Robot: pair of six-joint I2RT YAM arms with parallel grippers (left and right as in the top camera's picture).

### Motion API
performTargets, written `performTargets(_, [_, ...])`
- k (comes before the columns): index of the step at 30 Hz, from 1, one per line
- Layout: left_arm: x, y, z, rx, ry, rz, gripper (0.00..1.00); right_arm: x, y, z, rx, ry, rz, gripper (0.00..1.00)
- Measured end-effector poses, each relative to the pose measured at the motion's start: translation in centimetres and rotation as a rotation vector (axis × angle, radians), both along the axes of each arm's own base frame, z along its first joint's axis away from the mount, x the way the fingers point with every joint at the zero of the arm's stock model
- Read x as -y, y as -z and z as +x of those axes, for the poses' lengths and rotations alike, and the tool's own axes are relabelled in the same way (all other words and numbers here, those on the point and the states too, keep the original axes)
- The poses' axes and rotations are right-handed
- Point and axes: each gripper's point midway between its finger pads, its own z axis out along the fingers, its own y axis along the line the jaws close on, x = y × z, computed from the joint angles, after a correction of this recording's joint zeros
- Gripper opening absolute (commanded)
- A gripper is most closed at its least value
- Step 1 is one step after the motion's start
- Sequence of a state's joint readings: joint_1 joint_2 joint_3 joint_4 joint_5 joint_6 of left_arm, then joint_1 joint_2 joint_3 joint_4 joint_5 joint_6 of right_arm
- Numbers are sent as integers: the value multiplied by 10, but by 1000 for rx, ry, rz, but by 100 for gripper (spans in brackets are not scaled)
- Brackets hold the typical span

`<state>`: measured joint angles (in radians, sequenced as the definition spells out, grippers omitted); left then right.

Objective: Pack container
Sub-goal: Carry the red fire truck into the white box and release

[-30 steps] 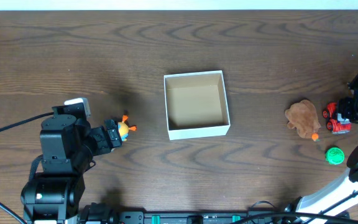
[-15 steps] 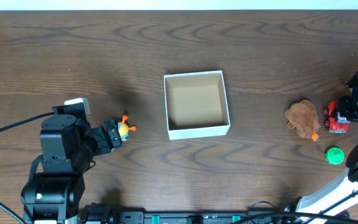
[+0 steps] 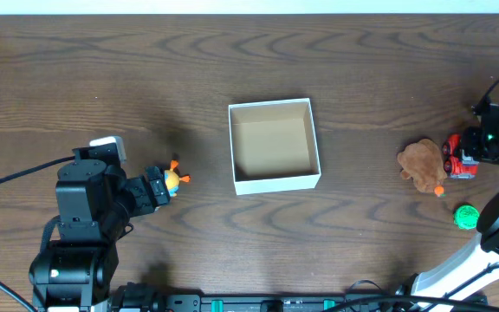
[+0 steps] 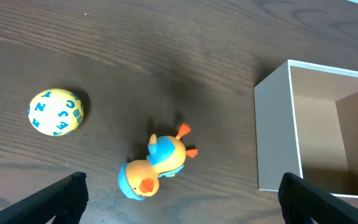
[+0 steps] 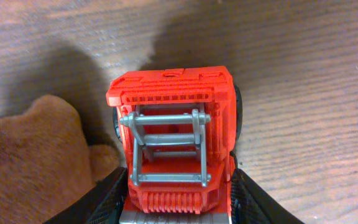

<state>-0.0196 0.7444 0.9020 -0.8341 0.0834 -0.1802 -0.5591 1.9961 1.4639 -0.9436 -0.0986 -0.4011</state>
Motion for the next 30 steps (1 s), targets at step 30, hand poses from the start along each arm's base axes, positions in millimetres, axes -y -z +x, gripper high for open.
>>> performTargets(30, [0, 0, 0, 0, 0, 0, 98, -281, -279, 6, 725, -242, 111, 1])
